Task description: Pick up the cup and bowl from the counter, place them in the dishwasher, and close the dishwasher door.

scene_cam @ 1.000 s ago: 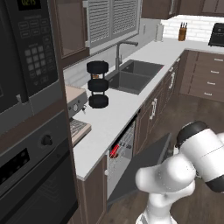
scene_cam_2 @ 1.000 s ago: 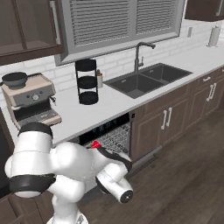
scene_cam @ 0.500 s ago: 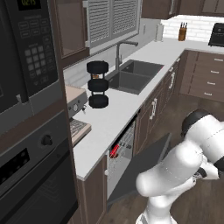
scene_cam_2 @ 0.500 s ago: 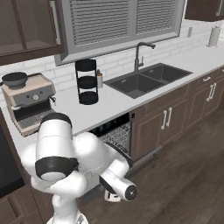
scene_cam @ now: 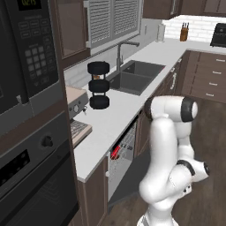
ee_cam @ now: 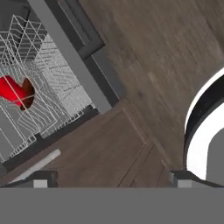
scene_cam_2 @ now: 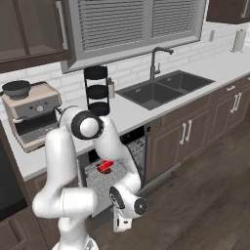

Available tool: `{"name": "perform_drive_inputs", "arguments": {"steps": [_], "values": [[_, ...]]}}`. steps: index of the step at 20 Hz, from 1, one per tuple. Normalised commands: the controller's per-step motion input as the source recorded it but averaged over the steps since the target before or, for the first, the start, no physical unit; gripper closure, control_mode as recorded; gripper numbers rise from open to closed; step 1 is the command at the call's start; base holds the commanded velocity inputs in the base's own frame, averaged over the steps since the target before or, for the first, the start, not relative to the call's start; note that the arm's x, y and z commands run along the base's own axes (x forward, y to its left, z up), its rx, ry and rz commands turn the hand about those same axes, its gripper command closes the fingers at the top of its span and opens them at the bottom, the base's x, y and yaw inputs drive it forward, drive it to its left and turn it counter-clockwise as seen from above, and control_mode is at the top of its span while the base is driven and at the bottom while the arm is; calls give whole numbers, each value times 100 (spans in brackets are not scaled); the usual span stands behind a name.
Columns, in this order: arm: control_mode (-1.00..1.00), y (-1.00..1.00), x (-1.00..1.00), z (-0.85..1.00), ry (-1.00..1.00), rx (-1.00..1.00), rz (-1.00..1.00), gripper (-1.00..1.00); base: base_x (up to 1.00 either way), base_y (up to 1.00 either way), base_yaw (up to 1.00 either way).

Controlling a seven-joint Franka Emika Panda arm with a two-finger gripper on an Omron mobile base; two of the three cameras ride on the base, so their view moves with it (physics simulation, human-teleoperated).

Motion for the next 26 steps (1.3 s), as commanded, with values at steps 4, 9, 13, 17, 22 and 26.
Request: {"name": "perform_drive_inputs", "arguments": {"steps": [4, 9, 13, 17, 22, 26], "values": [[-100, -100, -16, -100, -5, 47, 15, -100, 0, 0, 0], [-100, -100, -22, -100, -14, 49, 8, -100, 0, 0, 0], [-100, -54, 48, -99, -16, 32, 4, -100, 0, 0, 0], [-100, 7, 99, -78, -16, 21, 2, -100, 0, 0, 0], [-100, 59, 100, -18, -13, 19, -2, -100, 0, 0, 0], [-100, 82, 100, -25, -5, 12, -9, -100, 0, 0, 0]]}}
